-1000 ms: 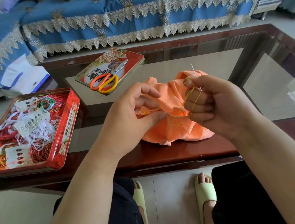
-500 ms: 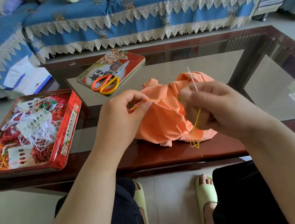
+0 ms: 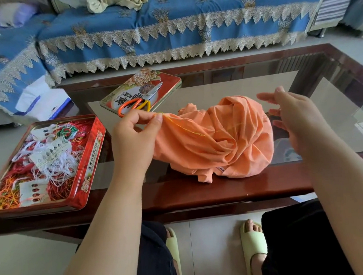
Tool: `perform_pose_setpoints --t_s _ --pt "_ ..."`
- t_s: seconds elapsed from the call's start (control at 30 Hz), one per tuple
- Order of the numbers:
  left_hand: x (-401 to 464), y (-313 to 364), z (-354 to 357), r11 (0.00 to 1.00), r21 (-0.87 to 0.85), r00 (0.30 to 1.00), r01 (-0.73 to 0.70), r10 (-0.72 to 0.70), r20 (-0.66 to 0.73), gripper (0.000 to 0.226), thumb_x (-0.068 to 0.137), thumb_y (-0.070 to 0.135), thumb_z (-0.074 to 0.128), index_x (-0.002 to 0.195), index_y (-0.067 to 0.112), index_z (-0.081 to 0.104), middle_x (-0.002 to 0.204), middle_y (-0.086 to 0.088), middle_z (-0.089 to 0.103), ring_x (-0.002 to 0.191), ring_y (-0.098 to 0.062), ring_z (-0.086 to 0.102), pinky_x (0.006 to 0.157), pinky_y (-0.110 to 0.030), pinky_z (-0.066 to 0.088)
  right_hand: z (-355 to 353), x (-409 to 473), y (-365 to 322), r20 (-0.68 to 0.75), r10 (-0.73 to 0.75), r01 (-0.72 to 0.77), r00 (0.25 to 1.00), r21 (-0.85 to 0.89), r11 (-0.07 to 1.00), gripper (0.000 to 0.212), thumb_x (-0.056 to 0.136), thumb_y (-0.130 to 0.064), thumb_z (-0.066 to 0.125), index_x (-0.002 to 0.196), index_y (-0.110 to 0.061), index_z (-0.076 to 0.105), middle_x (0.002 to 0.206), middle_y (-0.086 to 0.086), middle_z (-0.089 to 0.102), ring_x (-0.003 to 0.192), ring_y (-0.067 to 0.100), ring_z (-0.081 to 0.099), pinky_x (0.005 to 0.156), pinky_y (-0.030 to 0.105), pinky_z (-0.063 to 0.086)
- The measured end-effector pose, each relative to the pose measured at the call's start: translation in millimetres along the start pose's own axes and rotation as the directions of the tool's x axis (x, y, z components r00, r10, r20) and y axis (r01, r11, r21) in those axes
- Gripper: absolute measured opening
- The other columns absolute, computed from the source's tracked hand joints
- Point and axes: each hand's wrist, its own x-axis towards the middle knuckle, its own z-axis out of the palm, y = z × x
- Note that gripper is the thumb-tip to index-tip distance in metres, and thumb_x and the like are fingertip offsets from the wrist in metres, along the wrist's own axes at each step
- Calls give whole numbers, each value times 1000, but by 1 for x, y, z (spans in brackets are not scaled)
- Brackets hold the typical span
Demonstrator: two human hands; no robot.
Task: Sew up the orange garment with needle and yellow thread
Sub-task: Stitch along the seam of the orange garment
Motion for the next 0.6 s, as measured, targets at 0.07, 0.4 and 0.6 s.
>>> perform_pose_setpoints --t_s 0.07,0.4,0.6 --pt "-1 2 1 999 10 999 -33 33 0 10 88 28 69 80 32 66 74 18 63 73 4 56 65 -15 43 0 9 2 -7 66 -67 998 -41 997 40 102 -43 37 115 -18 65 123 1 60 100 17 59 91 35 45" --pt "-14 11 13 845 236 875 -481 477 75 14 89 22 68 85 10 71 82 3 66 71 -10 58 57 -18 47 47 -38 9 168 -770 770 616 -334 543 36 89 -43 59 114 -17 66 104 -4 64 101 10 53 89 28 40" --pt "-15 15 20 795 270 838 -544 530 128 13 86 24 70 82 11 72 78 5 64 72 -15 58 52 -35 50 63 -41 13 241 -725 763 646 -253 595 15 91 -23 63 88 -12 72 78 -3 67 74 9 58 68 31 48"
